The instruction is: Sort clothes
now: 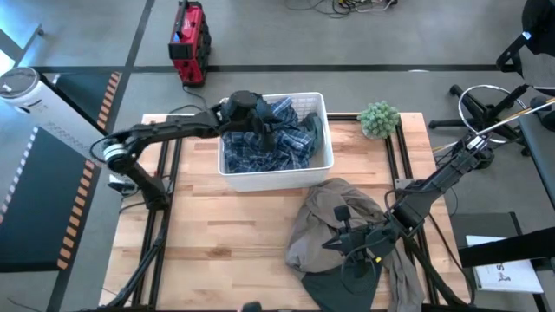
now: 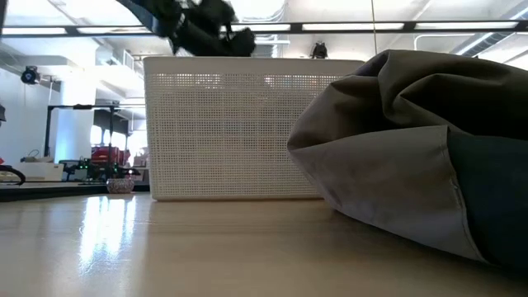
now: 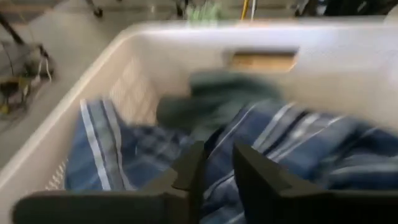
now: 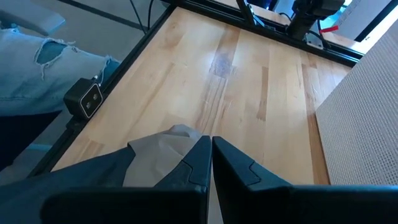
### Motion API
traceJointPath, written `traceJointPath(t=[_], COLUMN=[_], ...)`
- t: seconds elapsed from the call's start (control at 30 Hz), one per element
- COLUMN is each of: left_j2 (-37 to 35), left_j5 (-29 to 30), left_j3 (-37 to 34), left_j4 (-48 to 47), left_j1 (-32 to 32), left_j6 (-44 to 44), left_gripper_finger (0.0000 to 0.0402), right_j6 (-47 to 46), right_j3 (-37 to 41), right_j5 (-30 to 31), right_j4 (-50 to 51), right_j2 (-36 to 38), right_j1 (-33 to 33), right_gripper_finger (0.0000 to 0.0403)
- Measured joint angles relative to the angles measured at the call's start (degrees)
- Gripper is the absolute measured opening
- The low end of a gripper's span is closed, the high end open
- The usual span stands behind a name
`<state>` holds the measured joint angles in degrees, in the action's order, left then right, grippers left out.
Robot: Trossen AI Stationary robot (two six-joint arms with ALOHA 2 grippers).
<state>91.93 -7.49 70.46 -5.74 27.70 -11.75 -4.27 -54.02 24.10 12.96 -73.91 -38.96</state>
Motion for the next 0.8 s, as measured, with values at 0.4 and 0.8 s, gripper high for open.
traceJointPath(t=[0.4,0.8], left_j2=[11.08,12.9], left_j5=[-0.59,-3.08], left_j3=[-0.07,-0.37], left_j4=[-0.02,0.0], left_j1=[4.94,5.05], left_j6=[1.15,-0.7], left_gripper_finger=[0.0002,0.0], right_j6=[-0.17,-3.41], right_j3=[0.0,1.26], right_j5=[-0.02,-0.06], right_j4=[0.03,0.33], right_j2=[0.0,0.0], right_j1=[0.0,0.0], right_gripper_finger=[0.0,0.0])
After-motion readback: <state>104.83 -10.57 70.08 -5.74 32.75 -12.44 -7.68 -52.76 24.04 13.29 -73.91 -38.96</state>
